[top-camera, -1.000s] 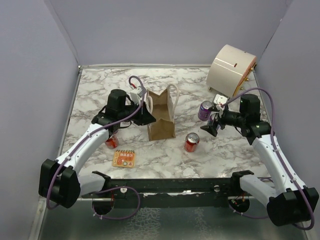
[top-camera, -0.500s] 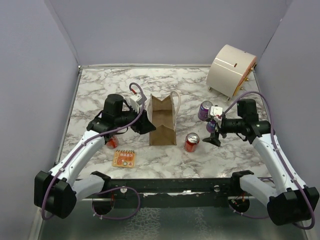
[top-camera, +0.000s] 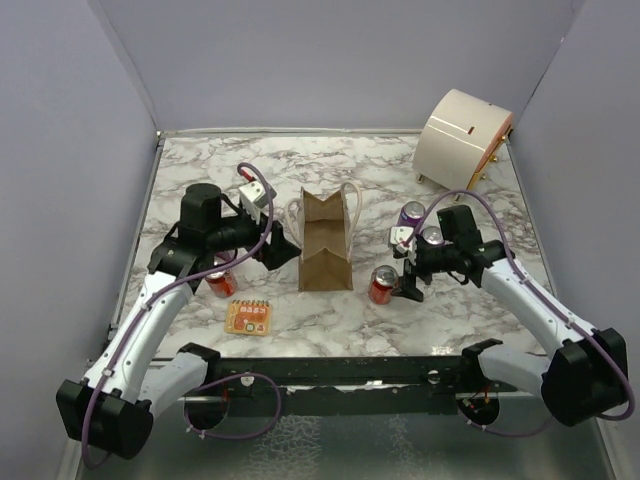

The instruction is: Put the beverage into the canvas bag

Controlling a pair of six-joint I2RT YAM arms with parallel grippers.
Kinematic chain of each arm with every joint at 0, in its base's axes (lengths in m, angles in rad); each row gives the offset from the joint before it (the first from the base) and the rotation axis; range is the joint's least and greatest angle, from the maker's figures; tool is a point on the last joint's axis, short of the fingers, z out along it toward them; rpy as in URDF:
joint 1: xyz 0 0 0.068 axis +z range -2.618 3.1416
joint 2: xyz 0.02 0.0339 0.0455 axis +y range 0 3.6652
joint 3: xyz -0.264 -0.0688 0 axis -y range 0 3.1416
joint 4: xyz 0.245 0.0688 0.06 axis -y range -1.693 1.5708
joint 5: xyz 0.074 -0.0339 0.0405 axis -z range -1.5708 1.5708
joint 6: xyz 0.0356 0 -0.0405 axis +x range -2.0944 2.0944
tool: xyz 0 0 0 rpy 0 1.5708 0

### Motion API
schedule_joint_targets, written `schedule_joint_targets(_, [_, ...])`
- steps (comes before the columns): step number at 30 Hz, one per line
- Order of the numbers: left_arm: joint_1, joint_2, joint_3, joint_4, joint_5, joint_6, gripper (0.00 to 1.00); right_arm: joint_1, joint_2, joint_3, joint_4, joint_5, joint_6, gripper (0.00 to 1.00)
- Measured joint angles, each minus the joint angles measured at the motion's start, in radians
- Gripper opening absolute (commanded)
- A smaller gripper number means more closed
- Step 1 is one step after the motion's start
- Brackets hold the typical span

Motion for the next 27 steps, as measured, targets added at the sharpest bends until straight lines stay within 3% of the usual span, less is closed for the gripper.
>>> schedule_joint_targets(10, [0.086, -0.064, 0.000, 0.000, -0.009, 0.016, 0.99, 0.074, 0.117, -0.002, 0.093, 0.014, 0.034, 0.88])
schedule_joint_targets(20, [0.098, -0.064, -0.001, 0.004, -0.058, 0.023, 0.99, 0.080, 0.113, -0.002, 0.115, 0.011, 0.052, 0.47])
schedule_joint_targets(27, [0.128, -0.064, -0.001, 0.027, -0.183, 0.023, 0.99, 0.080, 0.075, 0.022, 0.048, 0.008, 0.068, 0.25])
